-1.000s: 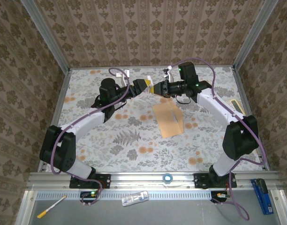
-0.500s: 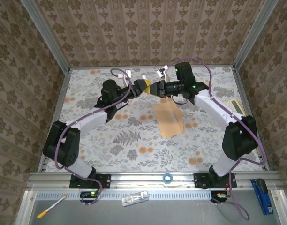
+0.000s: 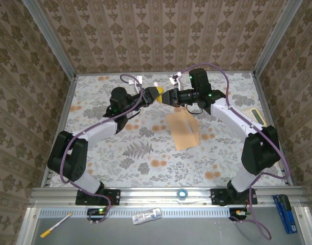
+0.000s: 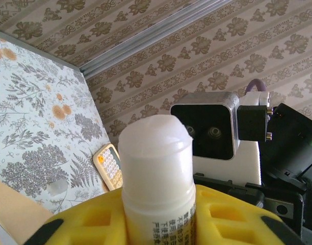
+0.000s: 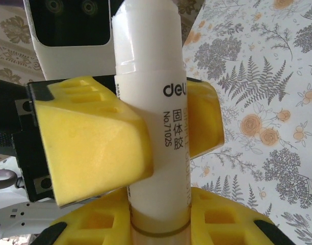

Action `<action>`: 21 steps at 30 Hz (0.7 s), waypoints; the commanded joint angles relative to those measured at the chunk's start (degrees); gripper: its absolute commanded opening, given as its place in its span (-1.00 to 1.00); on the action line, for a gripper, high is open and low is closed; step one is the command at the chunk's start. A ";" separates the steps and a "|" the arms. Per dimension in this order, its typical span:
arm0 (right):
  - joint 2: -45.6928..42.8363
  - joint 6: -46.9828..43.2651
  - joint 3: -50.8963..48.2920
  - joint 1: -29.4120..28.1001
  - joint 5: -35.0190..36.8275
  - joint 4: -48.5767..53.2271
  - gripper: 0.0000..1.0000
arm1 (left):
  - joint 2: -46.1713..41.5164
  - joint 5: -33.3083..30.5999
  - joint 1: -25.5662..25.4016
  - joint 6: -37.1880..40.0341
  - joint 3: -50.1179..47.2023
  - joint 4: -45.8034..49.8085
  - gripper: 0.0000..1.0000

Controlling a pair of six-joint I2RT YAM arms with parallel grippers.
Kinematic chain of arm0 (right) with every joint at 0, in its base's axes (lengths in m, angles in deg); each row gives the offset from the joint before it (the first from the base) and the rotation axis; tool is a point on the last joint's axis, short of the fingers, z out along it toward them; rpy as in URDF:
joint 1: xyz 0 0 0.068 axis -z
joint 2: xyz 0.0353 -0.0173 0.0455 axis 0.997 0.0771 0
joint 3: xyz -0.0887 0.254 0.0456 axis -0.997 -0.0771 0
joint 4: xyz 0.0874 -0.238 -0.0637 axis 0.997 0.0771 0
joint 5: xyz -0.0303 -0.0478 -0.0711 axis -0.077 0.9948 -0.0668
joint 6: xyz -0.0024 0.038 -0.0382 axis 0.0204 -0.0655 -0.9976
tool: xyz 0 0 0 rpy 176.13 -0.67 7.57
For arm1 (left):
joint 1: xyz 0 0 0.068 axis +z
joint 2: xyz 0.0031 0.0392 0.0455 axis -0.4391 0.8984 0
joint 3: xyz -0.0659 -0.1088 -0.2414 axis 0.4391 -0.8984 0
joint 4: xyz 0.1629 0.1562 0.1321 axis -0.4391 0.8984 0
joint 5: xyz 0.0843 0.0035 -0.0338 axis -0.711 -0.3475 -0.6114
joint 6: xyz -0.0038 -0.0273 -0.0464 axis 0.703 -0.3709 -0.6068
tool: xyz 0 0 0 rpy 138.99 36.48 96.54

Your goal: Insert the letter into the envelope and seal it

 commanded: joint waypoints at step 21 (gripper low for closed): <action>-2.89 -6.91 -0.40 1.53 -1.44 8.09 -0.08 | -1.04 0.89 2.44 -0.29 -1.46 -2.35 -0.71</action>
